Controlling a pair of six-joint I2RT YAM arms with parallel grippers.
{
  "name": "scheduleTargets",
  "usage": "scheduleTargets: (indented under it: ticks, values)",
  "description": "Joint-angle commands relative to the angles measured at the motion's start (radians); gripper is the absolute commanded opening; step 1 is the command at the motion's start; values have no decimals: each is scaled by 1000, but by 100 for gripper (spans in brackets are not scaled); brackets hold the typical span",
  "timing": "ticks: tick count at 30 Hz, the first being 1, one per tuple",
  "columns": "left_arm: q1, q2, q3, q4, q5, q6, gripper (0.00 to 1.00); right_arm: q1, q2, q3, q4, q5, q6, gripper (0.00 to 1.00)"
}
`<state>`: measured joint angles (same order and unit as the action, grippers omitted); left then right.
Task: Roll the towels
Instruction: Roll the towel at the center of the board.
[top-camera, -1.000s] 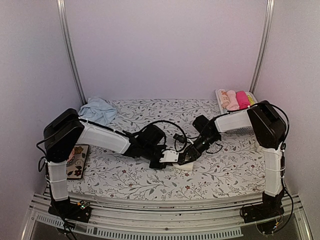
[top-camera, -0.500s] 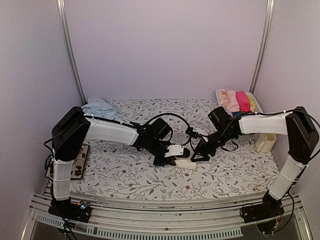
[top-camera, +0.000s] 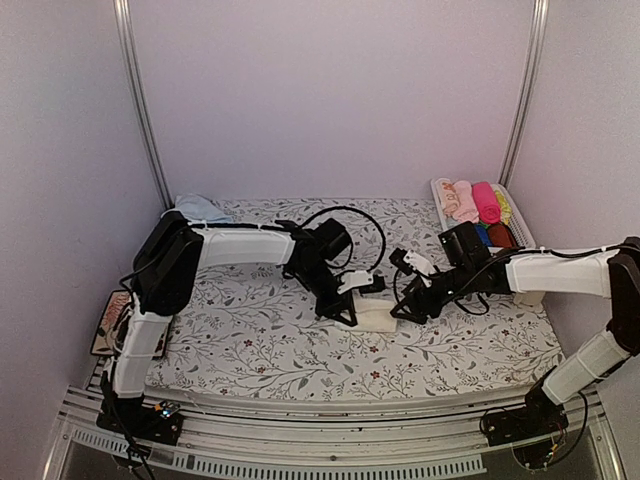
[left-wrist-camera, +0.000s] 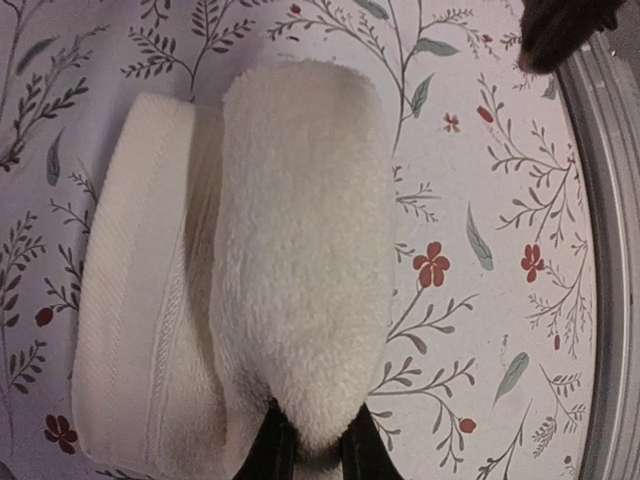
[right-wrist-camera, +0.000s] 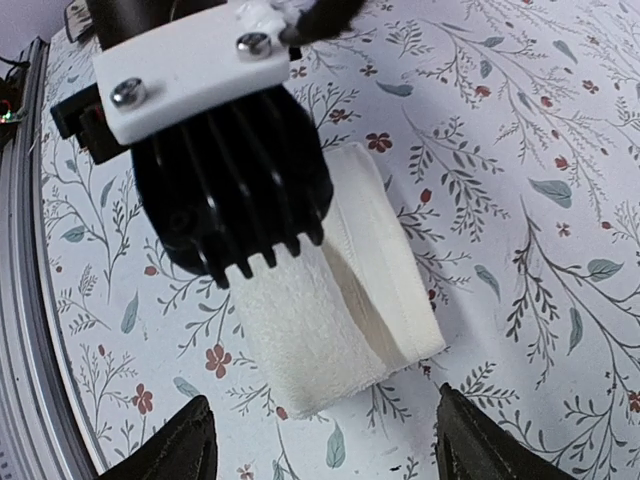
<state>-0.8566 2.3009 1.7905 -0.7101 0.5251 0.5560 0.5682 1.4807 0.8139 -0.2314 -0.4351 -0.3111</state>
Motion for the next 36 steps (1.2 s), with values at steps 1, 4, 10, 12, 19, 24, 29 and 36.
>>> scheduleTargets:
  ticks: [1,4,10,12,19,24,29,36]
  values:
    - [18,82,76,-128,76,-131,0,-4,-17,-6,93,54,187,77]
    - [27,124,137,-142,102,-210,0,-4,-39,-7,91,100,287,99]
    - [33,176,191,-110,135,-357,0,-4,-169,-40,79,260,439,99]
    - [37,183,199,-81,150,-415,0,-4,-214,-79,116,277,492,99]
    - [61,193,186,67,221,-633,0,-7,-248,-138,178,169,686,99]
    - [71,215,180,160,233,-770,0,-39,-235,-198,255,103,822,99]
    - [85,247,146,243,227,-934,0,-63,-153,-199,259,59,912,100]
    - [118,225,-59,604,298,-1252,0,-112,-50,-210,343,-37,1038,97]
